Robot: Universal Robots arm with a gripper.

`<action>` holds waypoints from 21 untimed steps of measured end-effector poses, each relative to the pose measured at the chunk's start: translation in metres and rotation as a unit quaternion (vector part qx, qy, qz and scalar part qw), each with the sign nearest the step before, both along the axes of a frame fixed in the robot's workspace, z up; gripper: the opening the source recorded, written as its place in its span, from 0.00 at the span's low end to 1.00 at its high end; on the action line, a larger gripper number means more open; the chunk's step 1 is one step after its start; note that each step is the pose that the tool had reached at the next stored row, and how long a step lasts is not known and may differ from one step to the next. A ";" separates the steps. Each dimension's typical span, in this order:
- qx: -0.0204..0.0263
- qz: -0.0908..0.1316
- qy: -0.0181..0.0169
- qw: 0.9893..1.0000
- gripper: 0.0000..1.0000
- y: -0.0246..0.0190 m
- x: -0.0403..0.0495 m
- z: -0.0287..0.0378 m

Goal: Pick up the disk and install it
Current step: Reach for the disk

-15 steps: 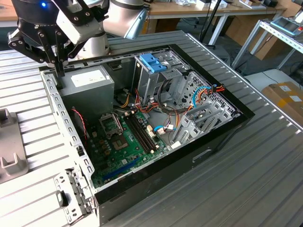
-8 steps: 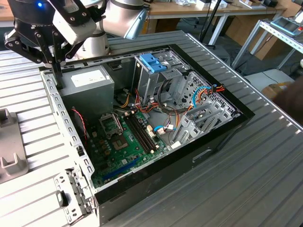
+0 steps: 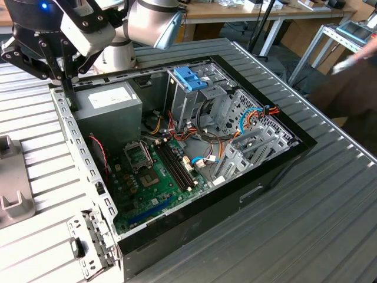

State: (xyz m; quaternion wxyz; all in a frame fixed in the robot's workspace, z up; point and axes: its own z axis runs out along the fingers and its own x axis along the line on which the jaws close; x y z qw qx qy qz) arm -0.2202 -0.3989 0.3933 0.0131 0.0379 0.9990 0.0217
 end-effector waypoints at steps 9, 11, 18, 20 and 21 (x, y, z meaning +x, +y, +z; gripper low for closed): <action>0.000 0.000 0.000 1.000 0.10 0.0000 -0.0047 0.0000; 0.000 0.000 0.000 1.000 0.10 0.0000 -0.0056 0.0000; 0.000 0.000 0.000 1.000 0.10 0.0000 -0.0080 0.0000; 0.000 0.000 0.000 1.000 0.10 0.0000 -0.0088 0.0000; 0.000 0.000 0.000 1.000 0.10 0.0000 -0.0091 0.0000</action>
